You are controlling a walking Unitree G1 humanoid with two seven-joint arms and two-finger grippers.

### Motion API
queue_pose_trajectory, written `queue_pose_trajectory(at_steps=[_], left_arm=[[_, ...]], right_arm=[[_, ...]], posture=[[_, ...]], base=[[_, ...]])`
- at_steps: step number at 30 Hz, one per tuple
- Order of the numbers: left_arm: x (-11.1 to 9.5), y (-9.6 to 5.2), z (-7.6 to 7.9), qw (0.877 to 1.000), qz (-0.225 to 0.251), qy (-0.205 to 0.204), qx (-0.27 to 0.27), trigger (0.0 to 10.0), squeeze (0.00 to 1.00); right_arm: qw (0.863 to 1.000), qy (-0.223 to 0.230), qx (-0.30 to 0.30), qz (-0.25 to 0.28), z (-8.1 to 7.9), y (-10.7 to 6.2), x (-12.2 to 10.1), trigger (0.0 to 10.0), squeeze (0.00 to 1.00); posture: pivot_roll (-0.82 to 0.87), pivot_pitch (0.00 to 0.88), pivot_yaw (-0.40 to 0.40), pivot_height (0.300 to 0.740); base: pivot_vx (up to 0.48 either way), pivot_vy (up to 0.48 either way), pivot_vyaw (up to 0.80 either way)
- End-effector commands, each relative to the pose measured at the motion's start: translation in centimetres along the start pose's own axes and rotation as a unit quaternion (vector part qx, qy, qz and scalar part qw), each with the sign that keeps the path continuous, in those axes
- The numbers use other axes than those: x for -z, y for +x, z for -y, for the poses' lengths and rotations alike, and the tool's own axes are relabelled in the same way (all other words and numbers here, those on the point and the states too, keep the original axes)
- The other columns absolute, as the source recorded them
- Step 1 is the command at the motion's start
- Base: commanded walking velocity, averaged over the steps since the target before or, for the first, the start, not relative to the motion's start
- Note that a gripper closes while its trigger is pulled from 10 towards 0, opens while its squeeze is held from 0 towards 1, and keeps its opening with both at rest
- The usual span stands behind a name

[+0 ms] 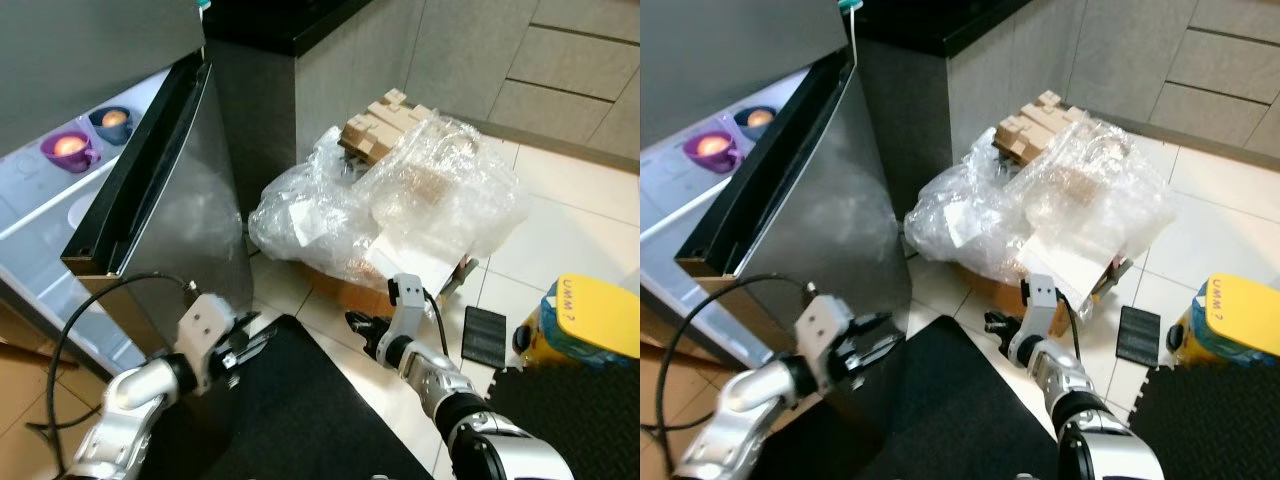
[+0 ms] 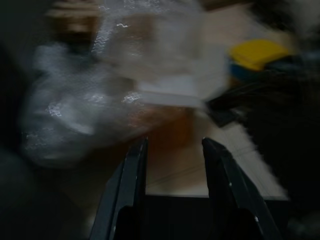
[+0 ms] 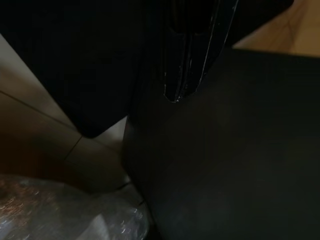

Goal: Restocking fridge

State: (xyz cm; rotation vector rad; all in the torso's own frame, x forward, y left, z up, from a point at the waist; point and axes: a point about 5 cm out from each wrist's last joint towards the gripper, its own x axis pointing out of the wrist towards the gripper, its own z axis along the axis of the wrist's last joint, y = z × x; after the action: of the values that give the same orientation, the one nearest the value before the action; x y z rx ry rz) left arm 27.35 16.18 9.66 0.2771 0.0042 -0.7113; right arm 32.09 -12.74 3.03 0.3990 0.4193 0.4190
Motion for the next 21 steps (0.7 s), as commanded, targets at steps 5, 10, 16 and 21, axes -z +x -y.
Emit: queue_pose_trajectory(at_steps=[5, 10, 16, 21], left_arm=[[0.3, 2.1, -2.3, 0.989, -0.045, 0.058, -0.13, 10.0, 0.0], [0.6, 2.7, -2.2, 0.985, -0.05, 0.069, -0.152, 10.0, 0.0], [1.8, 3.2, -0.8, 0.988, -0.063, 0.055, -0.13, 10.0, 0.0], [3.8, 3.2, 2.5, 0.994, -0.097, 0.022, -0.053, 10.0, 0.0]], right_arm=[[0.997, 0.0, -0.061, 0.035, -1.6, 0.5, -0.5, 10.0, 0.0], [0.994, -0.05, -0.096, 0.025, -2.3, 0.5, -0.5, 10.0, 0.0], [0.996, -0.072, -0.049, 0.003, -1.2, 0.1, 0.4, 10.0, 0.0], [0.995, -0.091, 0.026, -0.024, 0.9, -1.2, 2.0, 10.0, 0.0]], posture=[[-0.08, 0.117, 0.022, 0.738], [-0.08, 0.118, 0.019, 0.738], [-0.08, 0.117, 0.009, 0.738], [-0.08, 0.119, 0.005, 0.738]], base=[[0.0, 0.0, 0.0], [0.0, 0.0, 0.0], [0.0, 0.0, 0.0], [0.0, 0.0, 0.0]])
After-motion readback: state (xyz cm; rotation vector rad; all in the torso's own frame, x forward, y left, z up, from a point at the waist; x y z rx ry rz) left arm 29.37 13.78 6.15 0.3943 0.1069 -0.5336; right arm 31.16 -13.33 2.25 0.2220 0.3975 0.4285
